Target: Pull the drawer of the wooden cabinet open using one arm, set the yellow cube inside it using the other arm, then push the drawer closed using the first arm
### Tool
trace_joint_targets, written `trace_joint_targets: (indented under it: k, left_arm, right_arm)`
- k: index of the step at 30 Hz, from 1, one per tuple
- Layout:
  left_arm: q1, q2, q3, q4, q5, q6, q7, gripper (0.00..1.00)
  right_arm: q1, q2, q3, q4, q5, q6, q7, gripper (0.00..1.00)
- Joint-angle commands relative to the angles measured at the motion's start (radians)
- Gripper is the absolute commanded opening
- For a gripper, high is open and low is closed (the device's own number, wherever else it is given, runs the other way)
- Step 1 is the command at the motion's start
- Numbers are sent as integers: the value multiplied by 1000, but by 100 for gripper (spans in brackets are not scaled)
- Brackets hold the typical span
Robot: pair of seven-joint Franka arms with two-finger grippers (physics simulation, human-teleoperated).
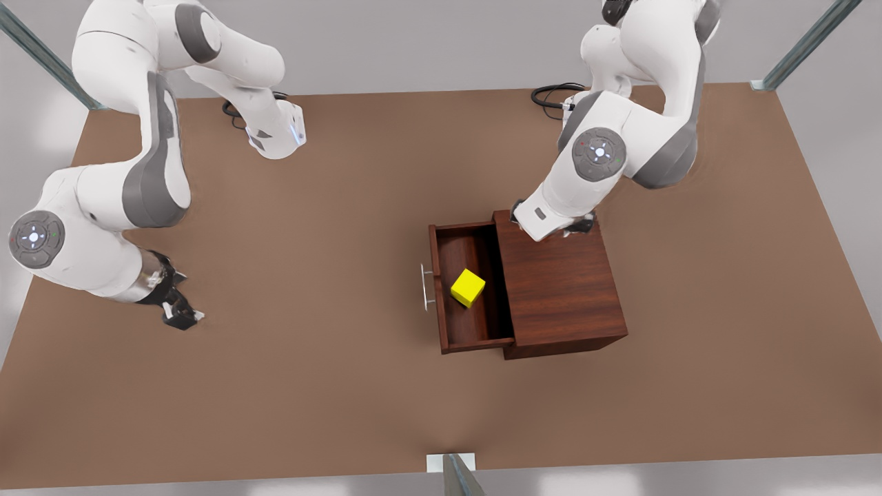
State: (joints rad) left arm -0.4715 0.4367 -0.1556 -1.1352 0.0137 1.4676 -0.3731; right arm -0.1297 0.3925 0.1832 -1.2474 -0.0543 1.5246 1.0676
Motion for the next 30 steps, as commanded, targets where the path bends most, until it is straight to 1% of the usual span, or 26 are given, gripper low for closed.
trace_joint_targets:
  k: [1, 2, 3, 4, 5, 7, 8, 9, 10, 13, 16, 18, 19, 20, 24, 26, 28, 30]
  left_arm:
    - [-136, 118, 4, 129, 89, 114, -793, 100]
    - [-217, 171, 8, 172, 158, 154, -851, 100]
    - [-251, 204, 7, 206, 160, 201, -909, 100]
    - [-271, 224, 7, 207, 160, 276, -967, 100]
    - [-288, 283, 8, 255, 172, 344, -1006, 100]
    - [-328, 341, 8, 256, 227, 424, -1136, 100]
    - [-332, 367, 8, 255, 229, 439, -1159, 100]
    - [-343, 390, 10, 255, 241, 479, -1231, 100]
    - [-351, 412, 11, 255, 242, 531, -1285, 100]
    - [-371, 447, 21, 255, 242, 592, -1291, 100]
    - [-389, 482, 48, 253, 242, 622, -1290, 100]
    - [-391, 517, 59, 253, 242, 665, -1293, 100]
    - [-398, 528, 77, 253, 242, 691, -1294, 100]
    - [-415, 548, 100, 253, 242, 706, -1294, 100]
    - [-434, 570, 126, 252, 244, 714, -1297, 100]
    - [-449, 570, 139, 245, 299, 685, -1287, 100]
    - [-447, 571, 148, 242, 302, 662, -1227, 100]
    - [-446, 591, 172, 245, 301, 686, -1213, 100]
  right_arm:
    - [-50, -9, 1, -43, -47, -182, -886, 100]
    - [-88, -9, 1, -47, -50, -187, -1056, 100]
    - [-91, -15, 7, -35, -75, -198, -1104, 100]
    - [-90, -18, 7, -35, -81, -198, -1104, 100]
    - [-90, -15, 7, -35, -73, -198, -1101, 100]
    - [-91, -8, 9, -35, -64, -198, -1098, 100]
    - [5, 3, -71, -35, -61, -199, -1104, 100]
    - [174, 0, -307, -35, 81, -198, -1121, 100]
    - [185, -1, -355, -35, 105, -198, -1181, 100]
    - [193, 2, -349, -23, 77, -222, -1172, 100]
    - [257, 19, -349, -23, 88, -207, -1134, 100]
    - [265, 8, -347, -86, 88, -159, -1112, 100]
    - [266, -53, -347, -187, 88, -111, -1107, 100]
    - [266, -194, -347, -408, 80, 34, -1107, 100]
    - [265, -199, -352, -411, 76, 38, -1109, 100]
    - [265, -198, -352, -406, 76, 38, -1109, 100]
    - [265, -195, -352, -406, 76, 38, -1107, 100]
    - [265, -193, -350, -406, 74, 37, -1107, 100]
